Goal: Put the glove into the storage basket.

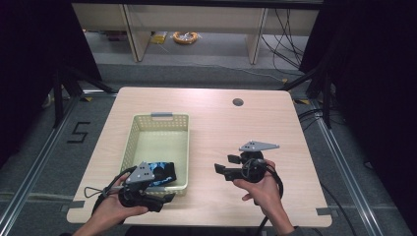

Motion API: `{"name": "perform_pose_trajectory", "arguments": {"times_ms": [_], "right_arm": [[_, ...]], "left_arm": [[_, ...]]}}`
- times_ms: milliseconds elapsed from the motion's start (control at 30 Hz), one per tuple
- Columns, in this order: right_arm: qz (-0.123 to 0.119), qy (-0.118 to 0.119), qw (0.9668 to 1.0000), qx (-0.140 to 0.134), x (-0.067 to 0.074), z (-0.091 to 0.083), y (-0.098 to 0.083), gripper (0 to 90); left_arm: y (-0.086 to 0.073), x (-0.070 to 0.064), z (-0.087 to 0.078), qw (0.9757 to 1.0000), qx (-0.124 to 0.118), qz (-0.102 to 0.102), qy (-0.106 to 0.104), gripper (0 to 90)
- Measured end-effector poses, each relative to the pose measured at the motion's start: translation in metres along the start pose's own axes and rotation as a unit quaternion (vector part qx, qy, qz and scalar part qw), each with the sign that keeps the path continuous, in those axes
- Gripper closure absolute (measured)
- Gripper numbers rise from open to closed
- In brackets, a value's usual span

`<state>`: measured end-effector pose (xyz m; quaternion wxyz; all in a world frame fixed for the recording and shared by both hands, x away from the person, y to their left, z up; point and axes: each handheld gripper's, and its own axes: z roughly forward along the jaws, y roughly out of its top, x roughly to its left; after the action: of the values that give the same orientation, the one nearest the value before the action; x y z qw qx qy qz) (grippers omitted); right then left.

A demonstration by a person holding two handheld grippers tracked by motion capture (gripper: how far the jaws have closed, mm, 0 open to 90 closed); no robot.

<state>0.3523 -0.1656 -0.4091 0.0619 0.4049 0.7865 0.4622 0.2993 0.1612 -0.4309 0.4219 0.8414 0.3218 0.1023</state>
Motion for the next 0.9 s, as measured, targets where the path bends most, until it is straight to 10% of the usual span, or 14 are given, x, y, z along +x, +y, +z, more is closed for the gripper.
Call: {"name": "perform_pose_trajectory", "arguments": {"times_ms": [900], "right_arm": [[0.003,-0.007,0.9998,-0.019,-0.001,-0.032,-0.055,32.3]], "left_arm": [[-0.023,-0.038,0.013,0.9988,-0.025,0.009,-0.042,19.0]]}}
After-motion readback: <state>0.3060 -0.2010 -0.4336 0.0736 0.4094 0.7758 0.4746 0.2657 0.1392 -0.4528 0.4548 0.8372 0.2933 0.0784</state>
